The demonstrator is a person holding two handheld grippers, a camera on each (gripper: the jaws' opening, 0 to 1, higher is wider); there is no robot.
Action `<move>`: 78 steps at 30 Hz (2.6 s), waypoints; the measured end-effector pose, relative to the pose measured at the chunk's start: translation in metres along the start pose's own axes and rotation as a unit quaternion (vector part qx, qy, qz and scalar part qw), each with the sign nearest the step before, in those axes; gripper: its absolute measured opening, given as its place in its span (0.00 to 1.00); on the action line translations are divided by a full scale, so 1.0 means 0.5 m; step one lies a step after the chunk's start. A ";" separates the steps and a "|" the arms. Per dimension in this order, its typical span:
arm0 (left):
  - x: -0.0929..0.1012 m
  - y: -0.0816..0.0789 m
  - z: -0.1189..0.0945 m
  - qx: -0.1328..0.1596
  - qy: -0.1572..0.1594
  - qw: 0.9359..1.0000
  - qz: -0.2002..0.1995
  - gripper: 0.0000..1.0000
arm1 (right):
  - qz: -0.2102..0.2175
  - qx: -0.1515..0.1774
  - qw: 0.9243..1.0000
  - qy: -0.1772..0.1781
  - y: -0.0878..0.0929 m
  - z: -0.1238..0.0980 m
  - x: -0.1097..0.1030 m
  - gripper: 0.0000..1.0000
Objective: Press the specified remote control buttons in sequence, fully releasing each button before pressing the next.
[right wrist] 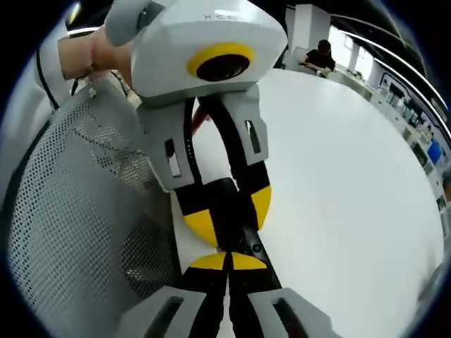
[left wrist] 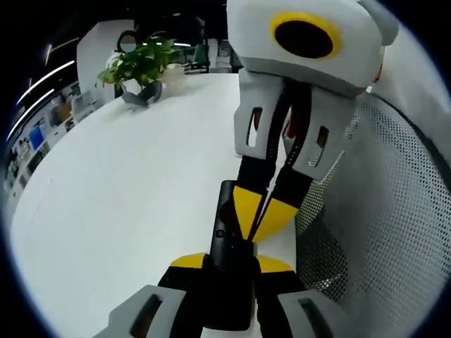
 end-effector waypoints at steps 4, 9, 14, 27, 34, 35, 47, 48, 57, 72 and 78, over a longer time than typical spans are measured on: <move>0.000 0.002 -0.001 0.000 0.004 1.000 0.020 0.24 | -0.001 0.013 1.000 -0.008 0.004 -0.004 0.004 0.00; -0.004 0.002 -0.002 0.001 0.016 1.000 0.025 0.24 | 0.033 0.023 0.999 -0.018 0.006 -0.008 0.012 0.00; -0.006 0.000 -0.002 -0.010 0.030 0.998 0.063 0.24 | 0.017 0.017 1.000 -0.005 0.003 -0.010 0.021 0.00; -0.006 0.002 -0.002 -0.003 0.034 0.998 0.061 0.24 | -0.021 -0.027 0.999 -0.012 -0.019 0.002 0.026 0.00; -0.006 0.000 0.000 -0.008 0.034 0.997 0.062 0.24 | -0.055 -0.045 0.997 -0.006 -0.022 0.005 0.023 0.00; -0.006 0.001 0.000 -0.006 0.034 0.998 0.061 0.24 | -0.052 -0.040 0.998 -0.006 -0.019 0.003 0.024 0.00; -0.006 0.005 0.000 0.006 0.028 0.998 0.053 0.24 | 0.024 -0.021 0.999 -0.032 -0.019 0.004 0.059 0.00; -0.006 0.006 0.000 0.007 0.027 0.998 0.053 0.24 | 0.025 -0.025 0.999 -0.035 -0.019 0.005 0.060 0.00; -0.005 0.009 0.000 0.015 0.021 0.999 0.045 0.24 | 0.060 -0.049 0.996 -0.043 -0.027 0.011 0.069 0.00; -0.004 0.009 0.000 0.022 0.021 0.999 0.041 0.24 | 0.041 -0.013 0.999 -0.012 -0.018 0.009 0.055 0.00; -0.005 0.010 0.000 0.024 0.021 0.999 0.038 0.24 | 0.016 -0.010 1.000 -0.022 -0.027 0.005 0.031 0.00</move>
Point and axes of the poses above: the point that each gripper's makers call its tool centre point, and the gripper's own axes: z roughly forward along the fingers, x roughly to its right, y roughly out of its underside, the point moved 8 cm from there along -z, roughly backward along the fingers, and after that the axes turned 2 degrees about -y, right-handed, at the moved point
